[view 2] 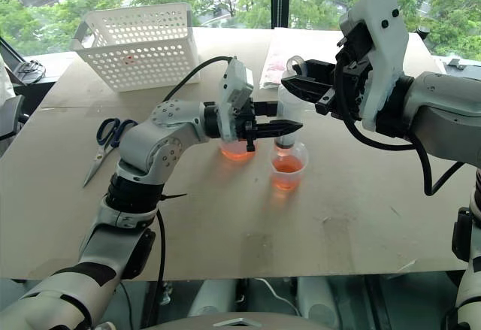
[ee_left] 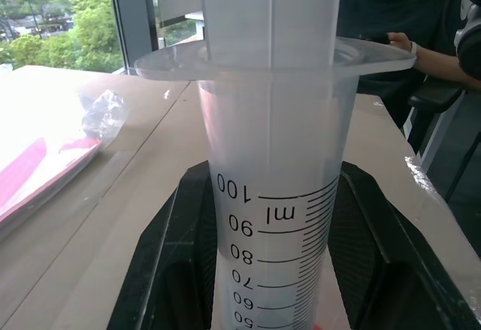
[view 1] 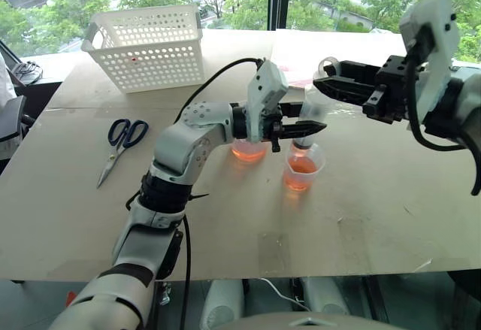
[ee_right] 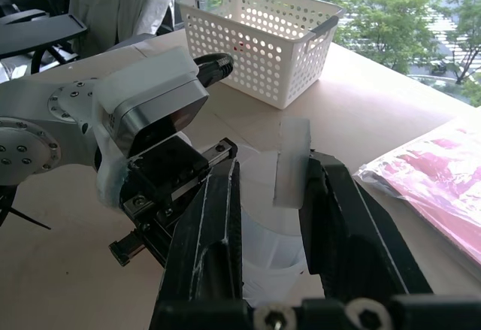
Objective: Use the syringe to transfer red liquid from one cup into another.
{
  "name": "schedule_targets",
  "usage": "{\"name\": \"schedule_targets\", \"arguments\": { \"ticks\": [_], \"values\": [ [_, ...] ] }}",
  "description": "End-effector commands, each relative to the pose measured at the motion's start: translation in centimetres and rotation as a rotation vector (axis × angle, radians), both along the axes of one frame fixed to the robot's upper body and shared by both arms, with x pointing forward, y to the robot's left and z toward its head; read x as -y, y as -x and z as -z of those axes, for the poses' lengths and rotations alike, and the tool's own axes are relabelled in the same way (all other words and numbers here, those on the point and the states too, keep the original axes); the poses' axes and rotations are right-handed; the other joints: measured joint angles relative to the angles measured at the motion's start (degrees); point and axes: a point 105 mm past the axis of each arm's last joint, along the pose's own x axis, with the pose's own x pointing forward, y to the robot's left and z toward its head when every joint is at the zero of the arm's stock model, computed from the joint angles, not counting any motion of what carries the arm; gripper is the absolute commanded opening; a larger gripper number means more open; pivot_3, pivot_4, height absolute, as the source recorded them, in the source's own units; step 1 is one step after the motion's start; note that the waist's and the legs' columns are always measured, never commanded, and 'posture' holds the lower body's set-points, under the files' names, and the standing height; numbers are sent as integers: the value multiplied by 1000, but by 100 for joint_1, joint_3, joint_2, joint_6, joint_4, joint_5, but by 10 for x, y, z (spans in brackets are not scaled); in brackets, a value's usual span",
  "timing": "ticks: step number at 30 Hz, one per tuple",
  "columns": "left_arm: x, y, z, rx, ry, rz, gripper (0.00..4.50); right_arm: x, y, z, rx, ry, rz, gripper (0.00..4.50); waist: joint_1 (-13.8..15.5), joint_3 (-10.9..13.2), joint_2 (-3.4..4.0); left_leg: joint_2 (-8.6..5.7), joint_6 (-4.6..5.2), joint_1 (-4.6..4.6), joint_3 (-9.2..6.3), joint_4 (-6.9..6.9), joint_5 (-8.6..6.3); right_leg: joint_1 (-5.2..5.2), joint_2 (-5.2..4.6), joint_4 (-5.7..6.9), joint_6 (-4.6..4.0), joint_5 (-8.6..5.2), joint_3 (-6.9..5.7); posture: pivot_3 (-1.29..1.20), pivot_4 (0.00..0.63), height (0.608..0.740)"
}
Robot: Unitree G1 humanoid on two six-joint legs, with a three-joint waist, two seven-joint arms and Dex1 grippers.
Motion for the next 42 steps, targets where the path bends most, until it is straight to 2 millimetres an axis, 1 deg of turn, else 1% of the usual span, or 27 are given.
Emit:
{"name": "schedule_targets", "arguments": {
  "ticks": [1, 8, 10, 14, 20, 23, 26, 29, 33, 42],
  "values": [
    [10, 17, -15, 47, 49, 83, 1444, 1, 3, -17, 62, -16, -1, 596, 0, 0, 0, 0, 0, 0, 0, 0, 0, 0, 0, 0, 0, 0, 0, 0, 150, 740],
    [10, 17, -18, 41, 62, 85, 1444, -4, 6, -12, 51, 34, -39, 596, -1, 0, 0, 0, 0, 0, 0, 0, 0, 0, 0, 0, 0, 0, 0, 0, 150, 740],
    [11, 17, -18, 40, 64, 88, 1444, -6, 8, -7, 39, 52, -59, 596, -1, 0, 0, 0, 0, 0, -1, 0, 0, 0, 0, 0, 0, 0, 0, 0, 150, 740],
    [14, 18, -21, 41, 77, 93, 1444, -14, 18, 7, -3, 95, -117, 596, 2, 0, 0, 0, 0, 0, -3, 0, 0, 0, 0, 0, 0, 0, 0, 0, 150, 740],
    [14, 18, -27, 53, 91, 85, 1444, -21, 27, 21, -45, 107, -169, 596, 2, 0, 0, 0, 0, 0, -5, 0, 0, 0, 0, -1, 0, 0, 0, 0, 150, 740],
    [14, 19, -30, 57, 100, 80, 1444, 1, 22, 46, -121, 100, -135, 596, 40, -3, -6, 0, 0, -1, -5, -1, 0, 6, 0, -5, 0, -1, -10, 0, 150, 740],
    [15, 19, -31, 58, 103, 78, 1444, 5, 23, 63, -149, 100, -146, 596, 42, -2, -4, -3, 1, -6, -6, 3, -1, 6, -2, -8, 2, 0, -10, 0, 150, 740],
    [15, 17, -32, 59, 106, 74, 1444, 5, 22, 72, -156, 92, -154, 596, 4, -2, -3, -2, 2, -3, -14, 4, -1, 4, -1, -4, 3, 0, -4, 0, 150, 740],
    [14, 16, -32, 60, 107, 69, 1444, 4, 23, 78, -153, 90, -166, 596, -5, -2, -2, 0, 2, 4, -24, 4, -1, 4, 6, 1, 2, 0, -3, 0, 150, 740],
    [12, 11, -34, 69, 124, 50, 1444, -2, 23, 81, -147, 84, -202, 596, 6, -2, -2, -1, 2, 3, -28, 4, -1, 4, 5, 0, 2, 0, -1, 0, 150, 740]
  ]
}}
